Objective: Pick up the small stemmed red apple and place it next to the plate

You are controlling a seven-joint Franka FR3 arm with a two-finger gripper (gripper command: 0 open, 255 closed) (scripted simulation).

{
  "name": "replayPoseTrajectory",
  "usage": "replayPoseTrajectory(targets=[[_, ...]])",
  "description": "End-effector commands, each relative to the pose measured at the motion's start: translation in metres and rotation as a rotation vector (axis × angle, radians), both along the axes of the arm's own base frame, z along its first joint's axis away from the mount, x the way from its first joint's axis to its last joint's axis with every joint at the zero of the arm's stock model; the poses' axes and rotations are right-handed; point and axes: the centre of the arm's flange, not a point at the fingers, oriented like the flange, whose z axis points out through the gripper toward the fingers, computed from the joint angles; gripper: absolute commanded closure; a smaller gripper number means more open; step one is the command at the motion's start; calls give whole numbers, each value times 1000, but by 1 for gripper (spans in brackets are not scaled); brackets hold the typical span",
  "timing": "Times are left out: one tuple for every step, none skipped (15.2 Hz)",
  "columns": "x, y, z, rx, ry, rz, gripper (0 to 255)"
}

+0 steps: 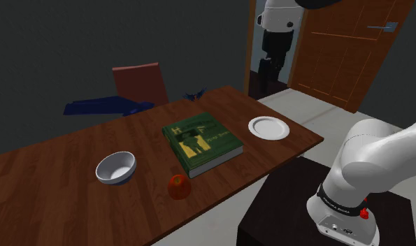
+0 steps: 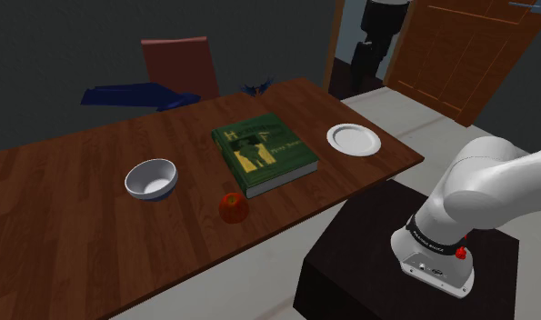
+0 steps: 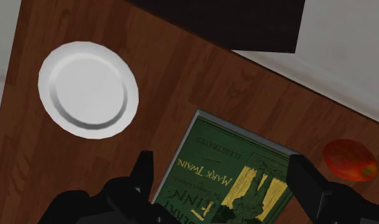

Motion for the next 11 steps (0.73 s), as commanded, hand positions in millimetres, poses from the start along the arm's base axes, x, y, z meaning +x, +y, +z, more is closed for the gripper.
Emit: replayPoseTrajectory(targets=[[0,0,0,0,0,0,0],[4,10,-8,2,1,-1,0],[9,19,-15,5,2,-1,0],[13,29,-23,7,3,-2,0],[17,38,-30,10,4,-2,0],[22,48,-38,12,5,-3,0],[26,58,-45,14,5,-3,0],[31,67,-53,17,6,-4,0],[35,77,-60,19,7,-4,0],[39,87,-68,21,8,-5,0],[44,96,-75,24,9,-6,0]])
